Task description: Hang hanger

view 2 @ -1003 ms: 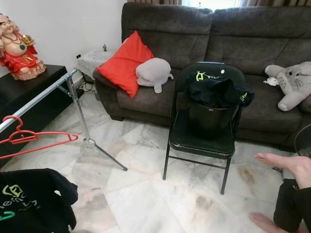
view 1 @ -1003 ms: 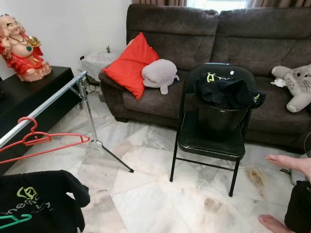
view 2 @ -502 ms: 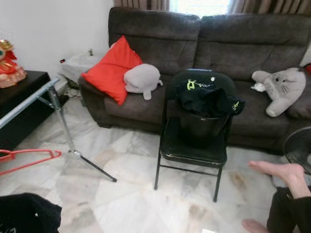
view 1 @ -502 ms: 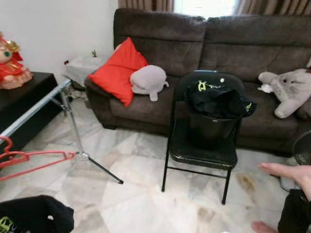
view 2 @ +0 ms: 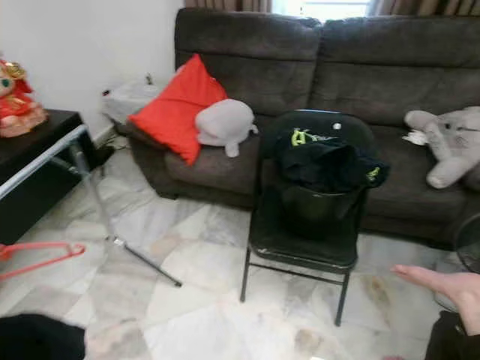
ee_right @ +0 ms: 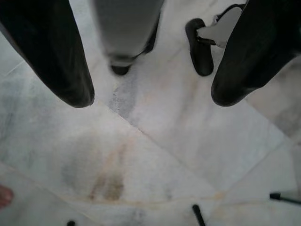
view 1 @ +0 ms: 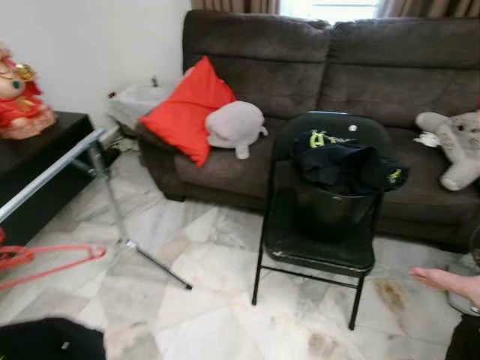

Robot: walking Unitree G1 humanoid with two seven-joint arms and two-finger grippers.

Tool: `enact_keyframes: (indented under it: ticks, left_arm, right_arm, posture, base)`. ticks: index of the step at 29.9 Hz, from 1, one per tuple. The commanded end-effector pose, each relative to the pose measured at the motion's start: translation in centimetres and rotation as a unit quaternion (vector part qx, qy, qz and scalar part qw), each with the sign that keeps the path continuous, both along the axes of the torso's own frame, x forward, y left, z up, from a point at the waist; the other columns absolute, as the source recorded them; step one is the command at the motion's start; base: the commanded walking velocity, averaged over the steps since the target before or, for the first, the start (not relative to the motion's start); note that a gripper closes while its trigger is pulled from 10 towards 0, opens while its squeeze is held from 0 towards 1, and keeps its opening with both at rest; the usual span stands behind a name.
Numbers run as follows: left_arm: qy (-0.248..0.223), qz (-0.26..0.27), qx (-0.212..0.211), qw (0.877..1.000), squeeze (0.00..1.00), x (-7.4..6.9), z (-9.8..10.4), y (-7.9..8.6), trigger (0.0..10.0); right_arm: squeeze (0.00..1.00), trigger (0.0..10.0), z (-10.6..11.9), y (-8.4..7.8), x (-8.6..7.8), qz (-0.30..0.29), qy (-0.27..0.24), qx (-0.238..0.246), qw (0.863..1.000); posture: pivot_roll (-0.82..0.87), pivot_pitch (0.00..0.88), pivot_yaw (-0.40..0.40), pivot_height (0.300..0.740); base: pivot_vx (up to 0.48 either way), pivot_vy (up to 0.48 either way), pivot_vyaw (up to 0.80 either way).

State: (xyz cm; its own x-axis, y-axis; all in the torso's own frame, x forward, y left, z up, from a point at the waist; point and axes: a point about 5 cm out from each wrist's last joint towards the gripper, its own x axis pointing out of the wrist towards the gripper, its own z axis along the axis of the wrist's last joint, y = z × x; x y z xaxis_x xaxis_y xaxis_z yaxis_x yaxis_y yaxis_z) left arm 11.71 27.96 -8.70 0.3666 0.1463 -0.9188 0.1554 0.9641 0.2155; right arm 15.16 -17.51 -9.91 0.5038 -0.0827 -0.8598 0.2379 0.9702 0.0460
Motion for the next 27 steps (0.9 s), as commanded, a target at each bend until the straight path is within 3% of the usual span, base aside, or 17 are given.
enact_keyframes:
  ticks: [1,27]
  left_arm:
    - [-0.007,-0.005,-0.006,1.0,0.0,0.52,0.02,-0.42,10.0]
    - [-0.005,-0.008,-0.008,1.0,0.0,0.64,0.06,-0.42,10.0]
  right_arm:
    - [0.0,10.0,-0.11,-1.15,-0.6,-0.01,0.008,-0.014,1.0]
    - [0.0,10.0,0.06,-1.11,-0.21,-0.011,-0.002,-0.016,1.0]
  posture:
    - [0.11,0.018,0.076,0.74]
    - [0.1,0.018,0.079,0.74]
  base:
    - [0.266,0.0,0.0]
    - [0.267,0.0,0.0]
